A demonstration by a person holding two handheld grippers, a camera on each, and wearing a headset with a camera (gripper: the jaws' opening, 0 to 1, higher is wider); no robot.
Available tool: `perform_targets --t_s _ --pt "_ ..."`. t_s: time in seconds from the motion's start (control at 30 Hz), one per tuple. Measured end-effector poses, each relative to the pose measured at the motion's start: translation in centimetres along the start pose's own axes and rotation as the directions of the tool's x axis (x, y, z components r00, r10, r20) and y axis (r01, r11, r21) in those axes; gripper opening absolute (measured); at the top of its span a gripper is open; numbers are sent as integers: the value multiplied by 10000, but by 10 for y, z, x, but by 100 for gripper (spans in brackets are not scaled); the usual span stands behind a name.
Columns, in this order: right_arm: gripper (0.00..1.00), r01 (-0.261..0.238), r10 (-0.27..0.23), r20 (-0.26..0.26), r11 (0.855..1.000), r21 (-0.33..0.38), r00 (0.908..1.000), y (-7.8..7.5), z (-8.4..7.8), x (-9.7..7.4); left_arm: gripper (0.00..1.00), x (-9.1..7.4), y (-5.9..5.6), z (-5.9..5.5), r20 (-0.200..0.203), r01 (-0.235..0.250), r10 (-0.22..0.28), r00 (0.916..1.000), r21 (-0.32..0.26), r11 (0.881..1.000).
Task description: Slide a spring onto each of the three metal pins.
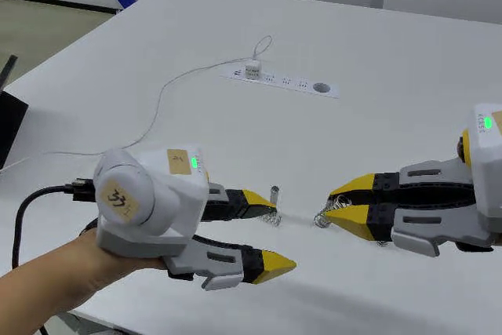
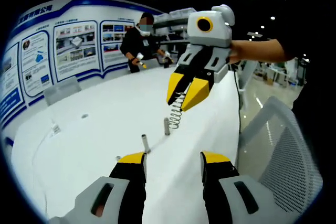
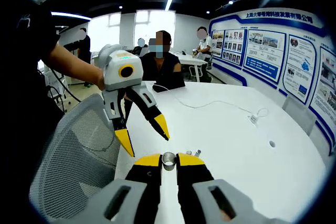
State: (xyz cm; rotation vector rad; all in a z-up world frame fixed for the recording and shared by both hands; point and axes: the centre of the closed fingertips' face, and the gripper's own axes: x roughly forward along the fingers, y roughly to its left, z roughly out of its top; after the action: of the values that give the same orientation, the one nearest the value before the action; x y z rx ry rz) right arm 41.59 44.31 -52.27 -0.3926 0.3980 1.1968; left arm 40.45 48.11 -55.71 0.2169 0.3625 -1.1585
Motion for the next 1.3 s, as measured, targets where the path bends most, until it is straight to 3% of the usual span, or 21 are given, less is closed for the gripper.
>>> perform_targets --t_s 0.13,0.23,0.37,0.63,0.9,1.3 --pt "11 333 -331 -123 9992 199 9994 -11 -4 -1 49 -6 11 1 182 -365 368 9992 -123 9993" --pt "11 522 -514 -256 9982 305 9984 -21 -7 -3 51 -9 19 -6 139 -700 706 9974 -381 9968" --pt "11 816 -798 -464 9959 381 9957 -32 -13 -6 56 -13 21 -16 50 -883 887 9960 -534 9947" --pt "11 1389 -1356 -604 9888 551 9889 -52 -18 -12 61 -25 32 -23 363 -1491 1536 9875 -1049 9832" --pt "11 1446 -1395 -788 9874 640 9871 -58 -24 -6 70 -33 44 -26 484 -2115 2195 9744 -1330 9683" --pt "11 1612 -1512 -1061 9825 937 9828 -69 -33 5 82 -36 46 -41 444 -2452 2591 9648 -2031 9480"
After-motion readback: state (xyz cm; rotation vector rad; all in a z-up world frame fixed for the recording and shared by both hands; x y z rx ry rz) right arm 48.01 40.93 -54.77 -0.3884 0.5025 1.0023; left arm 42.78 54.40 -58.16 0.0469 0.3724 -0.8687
